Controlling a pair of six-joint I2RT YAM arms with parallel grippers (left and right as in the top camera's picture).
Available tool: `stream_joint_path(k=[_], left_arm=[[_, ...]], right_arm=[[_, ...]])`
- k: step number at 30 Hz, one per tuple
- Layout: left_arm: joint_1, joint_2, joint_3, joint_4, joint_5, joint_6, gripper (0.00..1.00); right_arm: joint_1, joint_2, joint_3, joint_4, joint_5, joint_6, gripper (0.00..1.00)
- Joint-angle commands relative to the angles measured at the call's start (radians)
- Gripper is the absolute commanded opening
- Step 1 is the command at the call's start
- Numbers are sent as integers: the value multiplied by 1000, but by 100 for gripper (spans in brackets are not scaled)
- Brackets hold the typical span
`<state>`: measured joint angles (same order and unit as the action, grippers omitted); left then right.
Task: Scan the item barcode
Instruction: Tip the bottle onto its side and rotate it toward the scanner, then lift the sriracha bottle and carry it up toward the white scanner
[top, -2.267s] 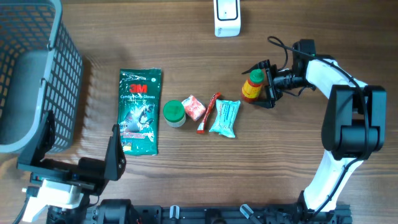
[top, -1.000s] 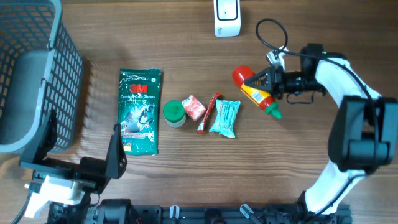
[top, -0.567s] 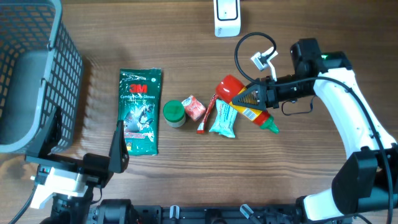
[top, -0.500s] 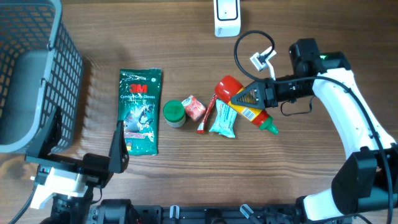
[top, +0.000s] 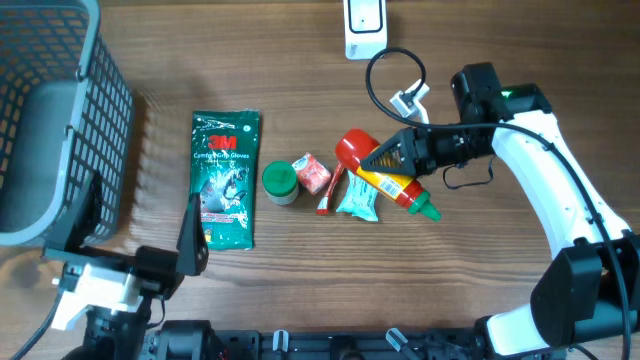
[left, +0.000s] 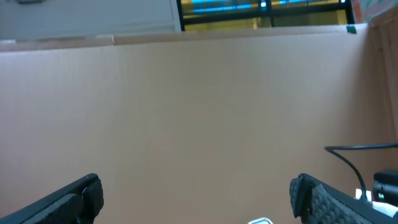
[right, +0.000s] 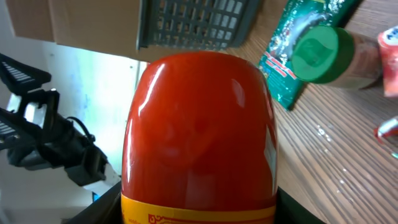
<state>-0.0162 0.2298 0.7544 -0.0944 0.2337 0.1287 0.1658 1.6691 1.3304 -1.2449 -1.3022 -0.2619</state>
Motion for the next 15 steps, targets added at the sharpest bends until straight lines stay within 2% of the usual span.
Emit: stream_joint_path(k=[1,4,8,10,15], left_arm=[[7,25,-32,-10,-5,-6,100],[7,55,-102,65,-6,-2,100],[7,68,-111,46,-6,-3,100],[7,68,-111,-14,-6,-3,100],[7,68,-111,-313,-7,-2,100]], right_arm=[[2,-16,5,3,1,4,31],[2,-16,5,3,1,7,31],[2,-16,5,22,5,60,31],[2,-16,5,49,23,100,31],[2,-16,5,109,106,210,31]])
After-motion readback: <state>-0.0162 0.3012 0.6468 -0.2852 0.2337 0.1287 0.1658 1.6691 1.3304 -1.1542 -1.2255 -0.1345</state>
